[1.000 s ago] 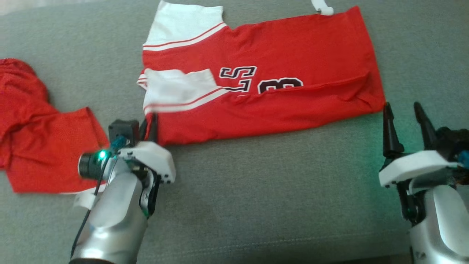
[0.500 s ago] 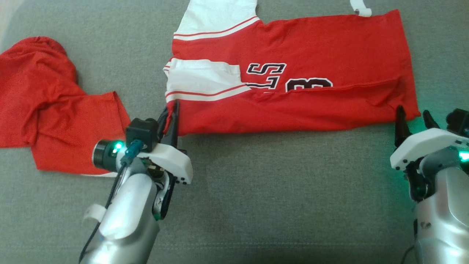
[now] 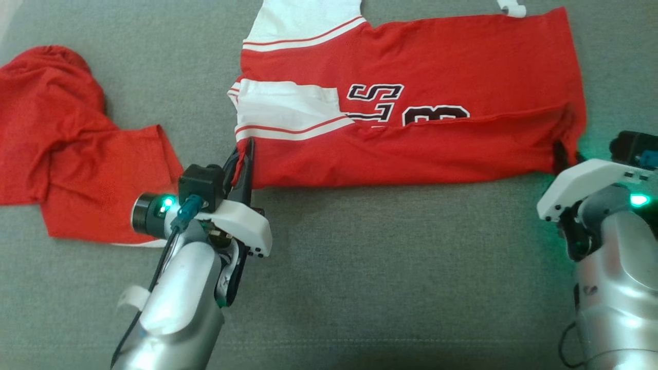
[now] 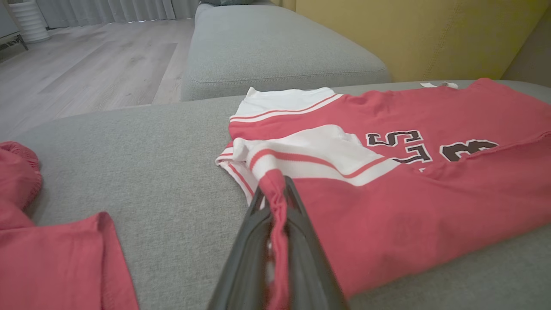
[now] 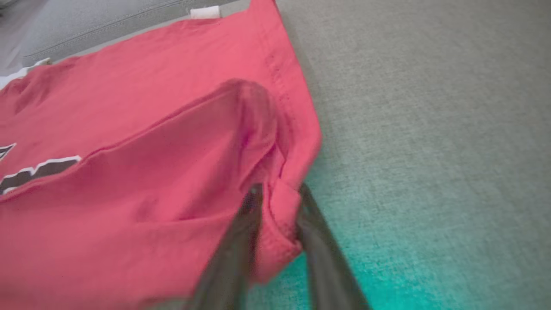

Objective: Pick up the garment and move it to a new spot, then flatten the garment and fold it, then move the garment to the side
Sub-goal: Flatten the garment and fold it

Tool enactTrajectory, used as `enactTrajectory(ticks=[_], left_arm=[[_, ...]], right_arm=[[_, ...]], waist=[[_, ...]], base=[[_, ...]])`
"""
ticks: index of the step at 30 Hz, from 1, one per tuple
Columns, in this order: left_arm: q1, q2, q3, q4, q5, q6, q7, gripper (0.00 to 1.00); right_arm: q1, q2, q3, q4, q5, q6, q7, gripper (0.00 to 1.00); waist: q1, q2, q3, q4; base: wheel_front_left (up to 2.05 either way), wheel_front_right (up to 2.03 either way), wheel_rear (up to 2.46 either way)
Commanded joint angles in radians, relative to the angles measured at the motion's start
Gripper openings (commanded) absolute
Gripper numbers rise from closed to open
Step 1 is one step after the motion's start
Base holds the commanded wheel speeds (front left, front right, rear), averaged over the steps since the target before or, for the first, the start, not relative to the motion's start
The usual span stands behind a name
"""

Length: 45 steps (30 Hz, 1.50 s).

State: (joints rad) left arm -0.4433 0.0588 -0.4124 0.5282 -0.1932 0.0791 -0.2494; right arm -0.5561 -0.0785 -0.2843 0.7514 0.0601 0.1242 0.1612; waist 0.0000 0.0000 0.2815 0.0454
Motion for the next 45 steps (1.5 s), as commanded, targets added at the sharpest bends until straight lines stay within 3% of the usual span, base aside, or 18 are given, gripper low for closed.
enactTrajectory(ticks=[1,12,25,26,27,28,29,31,41,45], left_arm=[[-0.04,0.02,0.026,-0.026,0.012,0.005,-0.012,0.0],[0.055,0.053,0.026,0.017,-0.004,-0.006,-0.012,0.0],[0.215,0.094,-0.001,-0.074,-0.025,-0.009,0.036,0.0],[0.222,0.096,-0.004,-0.08,-0.025,-0.008,0.042,0.0],[0.227,0.097,-0.006,-0.084,-0.025,-0.007,0.048,0.0],[0.23,0.097,-0.008,-0.088,-0.026,-0.006,0.053,0.0],[0.231,0.098,-0.009,-0.09,-0.028,-0.004,0.058,0.25],[0.23,0.103,-0.009,-0.094,-0.022,0.008,0.063,1.0],[0.141,0.115,0.055,-0.176,-0.036,0.053,0.018,1.0],[0.017,0.141,0.072,-0.208,-0.042,0.018,0.022,1.0]], right_arm=[[-0.015,-0.016,0.028,-0.009,0.0,0.007,-0.012,0.0],[0.085,-0.02,0.017,-0.043,0.111,0.007,-0.04,0.0],[0.325,0.014,0.027,-0.297,0.202,0.007,0.106,0.0],[0.338,0.016,0.018,-0.317,0.196,0.007,0.118,0.3],[0.349,0.018,0.016,-0.337,0.186,0.007,0.128,1.0],[0.357,0.02,0.01,-0.356,0.18,0.007,0.135,1.0],[0.362,0.022,0.008,-0.377,0.176,0.007,0.136,1.0],[0.364,0.025,0.005,-0.414,0.166,0.007,0.129,1.0],[0.289,0.028,0.049,-0.538,0.112,0.007,-0.022,1.0],[0.223,0.028,0.103,-0.562,0.092,0.007,-0.076,1.0]], waist=[[0.0,0.0,-0.009,-0.009],[0.0,0.0,-0.142,-0.062],[0.0,0.0,-0.211,-0.109],[0.0,0.0,-0.211,-0.111],[0.0,0.0,-0.212,-0.114],[0.0,0.0,-0.212,-0.116],[0.0,0.0,-0.211,-0.118],[0.0,0.0,-0.209,-0.123],[0.0,0.0,-0.156,-0.149],[0.0,0.0,-0.089,-0.166]], base=[[0.0,0.0,0.0],[0.0,0.0,0.0],[0.0,0.0,0.0],[0.0,0.0,0.0],[0.0,0.0,0.0],[0.0,0.0,0.0],[0.0,0.0,0.0],[0.0,0.0,0.0],[0.0,0.0,0.0],[0.0,0.0,0.0]])
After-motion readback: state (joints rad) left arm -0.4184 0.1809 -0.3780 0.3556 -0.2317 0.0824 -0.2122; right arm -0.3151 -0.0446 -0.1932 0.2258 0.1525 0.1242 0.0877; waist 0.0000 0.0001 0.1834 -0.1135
